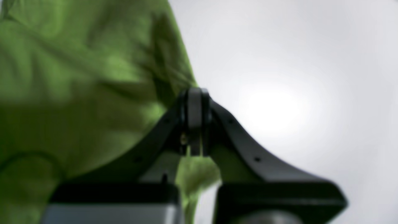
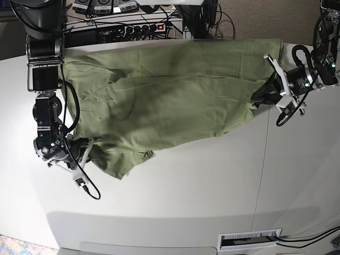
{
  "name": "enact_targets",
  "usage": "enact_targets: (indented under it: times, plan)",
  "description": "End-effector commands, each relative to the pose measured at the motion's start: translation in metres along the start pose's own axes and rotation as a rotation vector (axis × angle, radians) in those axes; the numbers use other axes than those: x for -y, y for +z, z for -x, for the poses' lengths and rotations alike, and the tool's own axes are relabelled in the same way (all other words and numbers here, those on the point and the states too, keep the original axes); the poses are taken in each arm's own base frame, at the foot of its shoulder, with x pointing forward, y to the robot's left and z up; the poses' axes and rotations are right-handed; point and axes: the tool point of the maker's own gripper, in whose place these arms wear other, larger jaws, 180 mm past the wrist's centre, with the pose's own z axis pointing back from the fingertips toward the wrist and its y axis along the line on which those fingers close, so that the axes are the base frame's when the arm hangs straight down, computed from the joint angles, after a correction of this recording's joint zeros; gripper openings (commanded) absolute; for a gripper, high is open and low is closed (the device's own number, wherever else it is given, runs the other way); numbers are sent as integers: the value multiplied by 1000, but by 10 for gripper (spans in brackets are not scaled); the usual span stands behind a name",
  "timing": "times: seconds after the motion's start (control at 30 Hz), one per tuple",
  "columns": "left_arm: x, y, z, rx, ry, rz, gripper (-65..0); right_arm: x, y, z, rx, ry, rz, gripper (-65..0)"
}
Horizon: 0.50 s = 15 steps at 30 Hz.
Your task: Fold the T-shirt properly
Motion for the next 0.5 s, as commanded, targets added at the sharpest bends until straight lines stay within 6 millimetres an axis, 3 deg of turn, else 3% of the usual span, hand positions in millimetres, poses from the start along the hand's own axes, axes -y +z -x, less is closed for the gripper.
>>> enact_targets:
  times: [0.0, 0.27, 0.47]
  plan:
    - [-2, 4, -12, 31, -22, 3, -650, 16, 14, -17, 54, 8, 30, -650]
    - [4, 6, -2, 9, -4, 14, -650, 26, 37, 4, 9, 69, 67, -650]
    - [7, 7, 3, -1, 8, 20, -650, 25, 35, -12, 78, 109, 102, -650]
